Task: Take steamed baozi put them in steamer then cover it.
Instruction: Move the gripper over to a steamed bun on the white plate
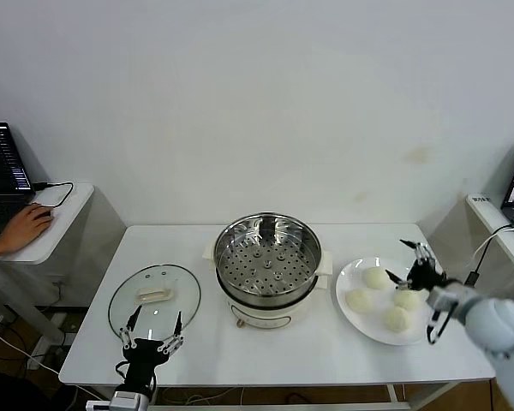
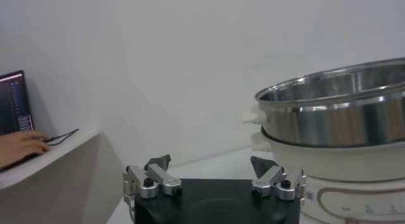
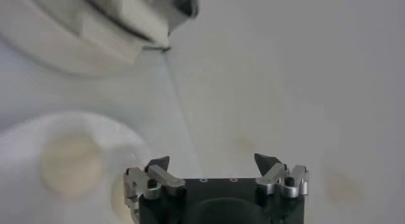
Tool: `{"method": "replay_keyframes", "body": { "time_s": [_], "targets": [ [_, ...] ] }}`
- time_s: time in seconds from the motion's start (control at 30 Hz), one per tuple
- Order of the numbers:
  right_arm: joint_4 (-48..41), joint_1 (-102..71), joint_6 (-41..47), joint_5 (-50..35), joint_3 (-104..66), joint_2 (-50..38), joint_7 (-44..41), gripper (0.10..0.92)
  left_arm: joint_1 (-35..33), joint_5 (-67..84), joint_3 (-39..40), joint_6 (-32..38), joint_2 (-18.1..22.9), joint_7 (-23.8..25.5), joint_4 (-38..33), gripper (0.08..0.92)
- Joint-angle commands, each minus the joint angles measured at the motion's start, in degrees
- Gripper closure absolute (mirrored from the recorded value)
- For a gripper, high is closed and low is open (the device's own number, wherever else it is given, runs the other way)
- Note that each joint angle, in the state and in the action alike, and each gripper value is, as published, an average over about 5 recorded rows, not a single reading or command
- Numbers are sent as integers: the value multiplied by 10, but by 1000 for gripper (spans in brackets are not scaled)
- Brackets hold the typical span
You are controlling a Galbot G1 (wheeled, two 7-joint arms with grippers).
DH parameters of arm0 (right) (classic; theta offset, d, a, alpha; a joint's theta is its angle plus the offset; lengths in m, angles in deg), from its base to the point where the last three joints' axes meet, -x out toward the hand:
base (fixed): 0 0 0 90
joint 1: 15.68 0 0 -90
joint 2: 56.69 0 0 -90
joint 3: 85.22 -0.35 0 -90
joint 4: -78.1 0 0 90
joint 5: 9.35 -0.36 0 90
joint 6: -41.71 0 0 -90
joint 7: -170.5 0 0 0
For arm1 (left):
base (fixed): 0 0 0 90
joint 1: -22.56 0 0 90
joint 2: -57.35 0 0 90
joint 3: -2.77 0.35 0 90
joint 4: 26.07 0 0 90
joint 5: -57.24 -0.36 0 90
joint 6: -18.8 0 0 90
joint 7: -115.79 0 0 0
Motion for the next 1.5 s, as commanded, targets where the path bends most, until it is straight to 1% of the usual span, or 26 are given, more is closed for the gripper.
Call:
{"method": "replay_keyframes", "body": {
  "time_s": [0.03,0.23,0.33,0.47,0.63,0.97,1.5],
  "targets": [
    [-141,308,20,-10,269,-108,-198,203,0,-23,-4,2,-2,-6,2,177],
    [-204,472,-3,-39,460,-91,-293,202,-2,-22,-8,2,-7,-8,2,177],
    [-229,529,-19,-47,536,-74,-322,203,-1,-22,-9,1,-8,-9,2,177],
    [-265,559,-40,-38,583,-48,-344,203,-1,-22,-10,1,-7,-10,1,177],
    [-309,556,-53,-28,599,-10,-340,202,-2,-23,-12,1,-7,-9,1,177],
    [-377,535,-61,-9,587,69,-306,203,-6,-25,-16,1,-7,-9,-4,177],
    [-444,533,-68,32,568,124,-287,203,-8,-44,-18,17,-4,-12,6,177]
  ]
}}
